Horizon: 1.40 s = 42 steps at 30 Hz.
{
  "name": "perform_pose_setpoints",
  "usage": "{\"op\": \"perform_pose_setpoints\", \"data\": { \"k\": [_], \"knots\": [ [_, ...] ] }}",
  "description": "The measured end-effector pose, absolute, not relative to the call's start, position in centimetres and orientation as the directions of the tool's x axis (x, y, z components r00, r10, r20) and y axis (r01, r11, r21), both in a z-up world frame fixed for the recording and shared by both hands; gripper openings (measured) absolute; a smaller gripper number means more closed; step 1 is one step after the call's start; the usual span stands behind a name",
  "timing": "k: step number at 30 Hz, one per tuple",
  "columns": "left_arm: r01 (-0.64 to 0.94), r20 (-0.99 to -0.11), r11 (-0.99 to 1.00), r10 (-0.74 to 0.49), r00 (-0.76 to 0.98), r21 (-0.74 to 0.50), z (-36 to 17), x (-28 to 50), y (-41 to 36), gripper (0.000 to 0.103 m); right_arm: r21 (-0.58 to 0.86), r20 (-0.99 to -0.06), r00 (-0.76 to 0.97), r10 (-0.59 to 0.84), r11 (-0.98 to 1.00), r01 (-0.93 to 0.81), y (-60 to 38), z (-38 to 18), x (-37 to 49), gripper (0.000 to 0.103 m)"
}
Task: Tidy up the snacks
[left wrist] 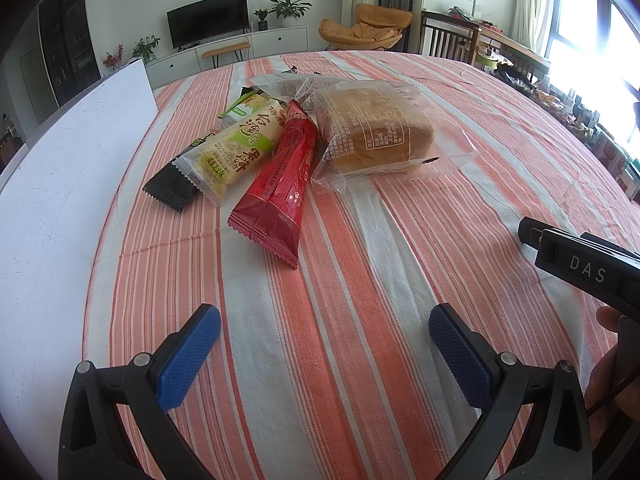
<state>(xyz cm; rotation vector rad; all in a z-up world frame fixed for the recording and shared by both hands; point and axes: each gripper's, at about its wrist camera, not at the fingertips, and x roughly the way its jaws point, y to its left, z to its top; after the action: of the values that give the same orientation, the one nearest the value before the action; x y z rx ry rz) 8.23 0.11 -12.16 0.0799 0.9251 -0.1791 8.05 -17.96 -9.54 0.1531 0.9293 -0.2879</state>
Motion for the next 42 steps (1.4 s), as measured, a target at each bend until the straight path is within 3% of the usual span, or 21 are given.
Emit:
{"op": "perform_pose_setpoints", "data": {
  "k": [24,31,37,39,42],
  "knots": [
    [0.206,-0.817,0.978,-0.133,0.561,-0.017,-11.9,8.1,0.2,0.103,0.006,-0.806,0.564,-0.179,0.951,0.309,-18.0,-9.5,8.0,0.088],
    [0.209,-0.789,0.963,-0.260,0.557,-0.169,-6.5,7.3,2.2,0.102,0.007,-0.806,0.564,-0.178,0.951,0.310,-17.9,-9.5,8.0,0.088],
    [0.118,-0.766,0.943,-0.322,0.556,-0.310,-1.5,10.9,5.7,0.102,0.007,-0.806,0.564,-0.179,0.951,0.310,-17.8,-9.6,8.0,0.089],
    [0.085,-0.799,0.957,-0.279,0.533,-0.277,-0.9,13.0,6.0,0.102,0.007,-0.806,0.564,-0.179,0.950,0.311,-17.8,-9.6,8.0,0.089],
    [0.127,-0.855,0.988,-0.144,0.498,-0.092,-1.6,16.4,4.9,0.099,0.006,-0.806,0.564,-0.179,0.950,0.311,-17.8,-9.6,8.0,0.089]
  ]
}}
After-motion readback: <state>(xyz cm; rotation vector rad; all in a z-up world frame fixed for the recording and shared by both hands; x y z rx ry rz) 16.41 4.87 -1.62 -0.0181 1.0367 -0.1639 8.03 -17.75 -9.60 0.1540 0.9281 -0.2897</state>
